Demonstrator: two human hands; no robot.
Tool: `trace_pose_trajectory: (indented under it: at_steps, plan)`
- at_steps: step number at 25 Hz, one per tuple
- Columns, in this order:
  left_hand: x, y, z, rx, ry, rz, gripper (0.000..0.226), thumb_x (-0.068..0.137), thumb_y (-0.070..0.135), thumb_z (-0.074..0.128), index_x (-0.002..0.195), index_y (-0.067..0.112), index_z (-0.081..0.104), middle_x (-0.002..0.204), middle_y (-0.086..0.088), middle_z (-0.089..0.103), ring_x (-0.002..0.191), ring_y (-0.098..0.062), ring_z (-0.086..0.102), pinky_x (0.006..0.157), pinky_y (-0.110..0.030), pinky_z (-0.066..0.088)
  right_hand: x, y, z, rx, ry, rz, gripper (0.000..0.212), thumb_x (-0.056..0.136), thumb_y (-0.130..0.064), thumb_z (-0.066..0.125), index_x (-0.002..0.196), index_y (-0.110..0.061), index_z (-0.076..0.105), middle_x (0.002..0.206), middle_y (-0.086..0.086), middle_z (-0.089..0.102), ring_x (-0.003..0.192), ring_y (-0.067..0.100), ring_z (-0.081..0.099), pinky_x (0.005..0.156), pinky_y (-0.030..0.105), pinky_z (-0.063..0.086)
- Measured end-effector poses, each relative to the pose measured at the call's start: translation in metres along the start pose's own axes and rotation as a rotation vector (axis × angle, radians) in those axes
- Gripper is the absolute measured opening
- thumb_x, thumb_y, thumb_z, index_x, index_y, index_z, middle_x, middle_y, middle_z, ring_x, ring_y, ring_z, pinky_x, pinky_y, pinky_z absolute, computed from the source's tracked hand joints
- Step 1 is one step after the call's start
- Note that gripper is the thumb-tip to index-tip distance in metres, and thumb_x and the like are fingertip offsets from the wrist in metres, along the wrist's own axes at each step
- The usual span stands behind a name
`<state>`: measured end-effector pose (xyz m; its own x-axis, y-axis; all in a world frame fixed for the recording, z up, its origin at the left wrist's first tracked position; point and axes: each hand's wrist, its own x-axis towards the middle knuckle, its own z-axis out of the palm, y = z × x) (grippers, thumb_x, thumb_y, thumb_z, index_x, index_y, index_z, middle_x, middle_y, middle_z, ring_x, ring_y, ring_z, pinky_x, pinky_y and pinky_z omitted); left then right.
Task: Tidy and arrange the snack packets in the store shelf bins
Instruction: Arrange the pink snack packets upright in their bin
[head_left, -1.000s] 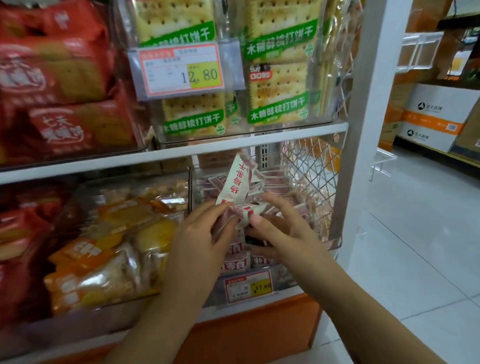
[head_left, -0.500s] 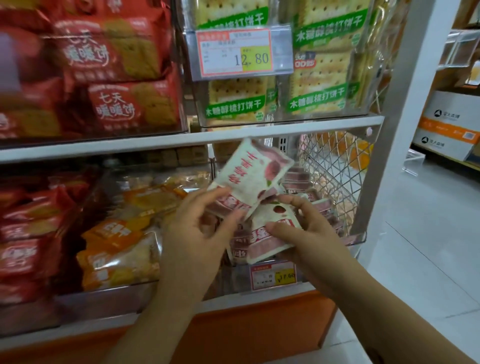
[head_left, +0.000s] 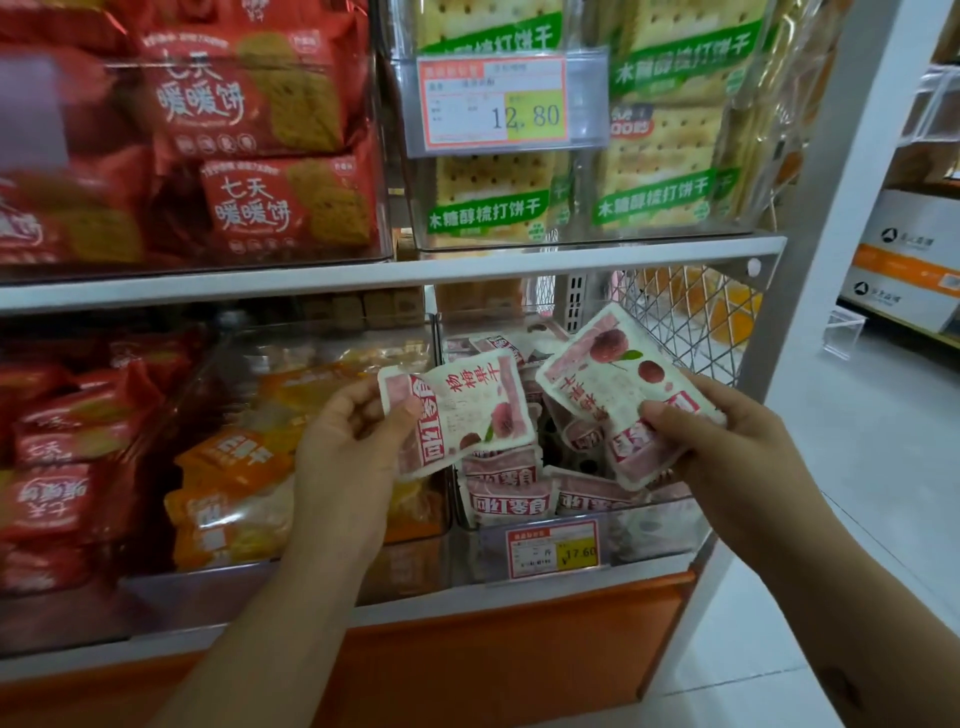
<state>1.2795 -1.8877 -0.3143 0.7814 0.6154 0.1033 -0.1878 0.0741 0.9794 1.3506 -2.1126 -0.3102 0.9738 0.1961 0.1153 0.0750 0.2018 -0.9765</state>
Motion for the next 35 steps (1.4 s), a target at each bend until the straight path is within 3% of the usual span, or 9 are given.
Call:
trace_pose_trajectory:
  at_steps: [6,10,12,15,20,24,27,29,35]
  plan:
    - [-0.003,0.009,0.005,-0.204,-0.112,-0.132,0.012,0.091,0.013,0.054,0.092,0.015,0.066,0.082,-0.002,0.074,0.073,-0.012,0.07,0.057,-0.025,0.057,-0.005,-0.01,0.0,-0.043,-0.143,-0.155,0.035,0.063,-0.035,0.075,0.09,-0.014,0.07,0.091,0.011,0.073,0.086,0.029,0.071,0.072,0.04,0.058]
    - [-0.01,0.016,0.004,0.024,-0.367,-0.124,0.016,0.077,0.026,0.06,0.087,0.018,0.07,0.076,-0.002,0.072,0.067,-0.015,0.067,0.059,-0.029,0.057,-0.014,-0.024,0.012,-0.324,-0.372,-0.185,0.021,0.071,-0.021,0.063,0.089,-0.009,0.065,0.083,0.001,0.075,0.076,0.015,0.072,0.06,0.022,0.057]
    - [-0.015,0.017,0.007,0.158,-0.501,-0.114,0.016,0.07,0.03,0.066,0.081,0.02,0.073,0.081,-0.005,0.073,0.071,-0.02,0.069,0.061,-0.032,0.057,-0.016,-0.023,0.016,-0.443,-0.52,-0.108,0.024,0.074,-0.023,0.063,0.092,-0.007,0.064,0.088,0.0,0.074,0.081,0.014,0.071,0.066,0.026,0.058]
    - [-0.018,0.017,0.012,0.227,-0.478,-0.124,0.018,0.058,0.029,0.073,0.07,0.017,0.068,0.078,-0.006,0.073,0.069,-0.02,0.069,0.057,-0.03,0.054,-0.019,-0.013,0.024,-0.53,-0.634,-0.043,0.019,0.078,-0.024,0.065,0.093,-0.013,0.064,0.096,0.004,0.07,0.088,0.014,0.07,0.072,0.034,0.059]
    - [-0.02,0.016,0.017,0.09,-0.412,-0.22,0.028,0.056,0.022,0.072,0.078,0.011,0.06,0.064,-0.006,0.069,0.054,-0.019,0.066,0.045,-0.025,0.051,-0.025,-0.005,0.037,-0.476,-0.635,-0.041,0.012,0.083,-0.012,0.064,0.091,-0.02,0.064,0.094,-0.001,0.072,0.085,0.012,0.07,0.074,0.033,0.058]
    - [-0.019,0.02,0.016,-0.088,-0.48,-0.228,0.042,0.066,0.027,0.065,0.107,0.021,0.06,0.086,-0.004,0.073,0.07,-0.017,0.07,0.057,-0.029,0.057,-0.021,-0.006,0.032,-0.423,-0.481,-0.074,0.008,0.081,-0.009,0.065,0.088,-0.011,0.066,0.088,0.0,0.074,0.079,0.013,0.071,0.066,0.029,0.059]
    - [-0.023,0.017,0.01,0.282,-0.652,-0.057,0.057,0.061,0.047,0.066,0.115,0.047,0.046,0.107,0.014,0.066,0.09,-0.003,0.068,0.07,-0.024,0.056,-0.019,-0.01,0.03,-0.282,-0.347,-0.108,0.015,0.078,-0.011,0.064,0.093,-0.01,0.065,0.088,-0.003,0.074,0.08,0.013,0.071,0.064,0.024,0.057]
    - [-0.03,0.013,0.014,0.394,-0.712,0.045,0.057,0.062,0.049,0.067,0.114,0.049,0.043,0.108,0.021,0.064,0.094,0.001,0.066,0.076,-0.027,0.056,-0.019,-0.011,0.032,-0.261,-0.33,-0.152,0.021,0.075,-0.019,0.065,0.095,-0.015,0.065,0.091,-0.002,0.074,0.083,0.015,0.071,0.067,0.03,0.059]
    - [-0.021,0.014,0.029,0.413,-0.559,0.346,0.057,0.08,0.028,0.07,0.125,0.047,0.04,0.107,0.024,0.063,0.096,0.003,0.063,0.075,-0.029,0.058,-0.006,-0.023,0.026,-0.388,-0.357,-0.35,0.034,0.076,-0.029,0.073,0.108,-0.022,0.061,0.12,-0.001,0.052,0.105,0.013,0.06,0.075,0.026,0.057]
